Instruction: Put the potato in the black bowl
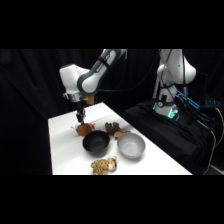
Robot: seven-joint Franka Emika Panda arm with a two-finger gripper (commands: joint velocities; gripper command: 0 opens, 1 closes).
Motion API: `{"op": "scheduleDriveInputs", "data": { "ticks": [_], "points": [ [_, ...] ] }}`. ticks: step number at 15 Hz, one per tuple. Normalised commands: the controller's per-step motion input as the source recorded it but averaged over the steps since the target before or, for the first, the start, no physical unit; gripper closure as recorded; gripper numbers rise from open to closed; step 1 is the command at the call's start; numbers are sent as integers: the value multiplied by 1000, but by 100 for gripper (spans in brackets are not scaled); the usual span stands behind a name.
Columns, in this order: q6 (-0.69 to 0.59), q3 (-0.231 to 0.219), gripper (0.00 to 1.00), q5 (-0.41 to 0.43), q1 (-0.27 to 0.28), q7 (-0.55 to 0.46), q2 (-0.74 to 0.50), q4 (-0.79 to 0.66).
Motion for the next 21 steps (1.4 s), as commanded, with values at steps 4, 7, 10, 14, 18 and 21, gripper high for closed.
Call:
{"op": "scheduleDriveInputs", "data": {
  "ticks": [4,7,10,14,18,21],
  "points": [
    [37,-52,0,159,37,211,220,142],
    [18,-19,0,185,34,155,244,292],
    [16,-54,0,134,72,204,303,435],
    [-89,-104,0,101,90,239,386,588],
    [-151,-85,32,101,79,157,341,547],
    [-162,-74,59,97,67,103,271,461]
  ]
}}
